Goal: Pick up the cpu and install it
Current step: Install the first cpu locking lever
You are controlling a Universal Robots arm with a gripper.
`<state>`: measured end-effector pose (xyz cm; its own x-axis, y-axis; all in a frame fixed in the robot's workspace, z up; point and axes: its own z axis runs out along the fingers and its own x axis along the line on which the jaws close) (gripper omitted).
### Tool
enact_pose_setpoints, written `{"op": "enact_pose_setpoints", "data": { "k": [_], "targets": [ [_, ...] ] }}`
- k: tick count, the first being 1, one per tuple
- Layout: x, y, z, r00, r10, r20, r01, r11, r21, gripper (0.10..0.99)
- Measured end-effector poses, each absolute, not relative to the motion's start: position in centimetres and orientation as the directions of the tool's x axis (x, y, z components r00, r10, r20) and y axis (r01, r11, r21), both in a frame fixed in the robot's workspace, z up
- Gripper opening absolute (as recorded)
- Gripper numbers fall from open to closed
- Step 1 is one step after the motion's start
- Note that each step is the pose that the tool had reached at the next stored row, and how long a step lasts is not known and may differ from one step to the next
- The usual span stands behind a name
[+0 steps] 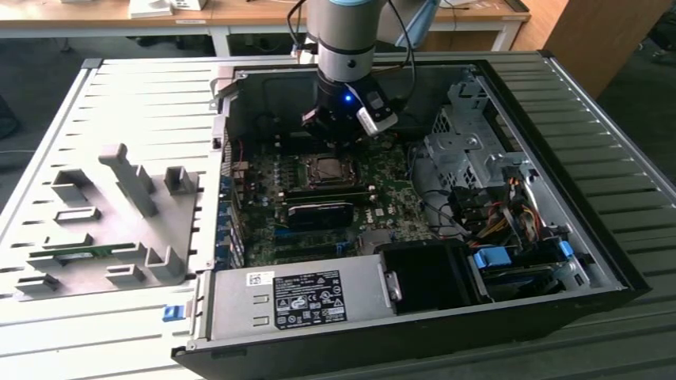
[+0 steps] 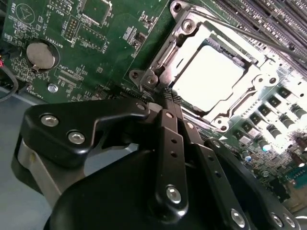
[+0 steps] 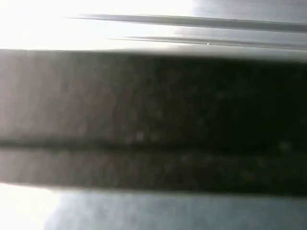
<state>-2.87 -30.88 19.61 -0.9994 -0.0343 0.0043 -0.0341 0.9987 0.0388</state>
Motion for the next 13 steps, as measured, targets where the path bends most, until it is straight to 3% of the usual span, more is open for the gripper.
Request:
{"op": "enact_pose_setpoints", "data": {
  "k": [6,13],
  "targets": [
    [-2.9,-30.8,19.6,-0.999,-0.035,0.002,-0.034,0.996,0.083,0.106],
    [-2.9,-30.8,21.1,-0.999,-0.034,0.002,-0.034,0.996,0.088,0.106]
  ]
}}
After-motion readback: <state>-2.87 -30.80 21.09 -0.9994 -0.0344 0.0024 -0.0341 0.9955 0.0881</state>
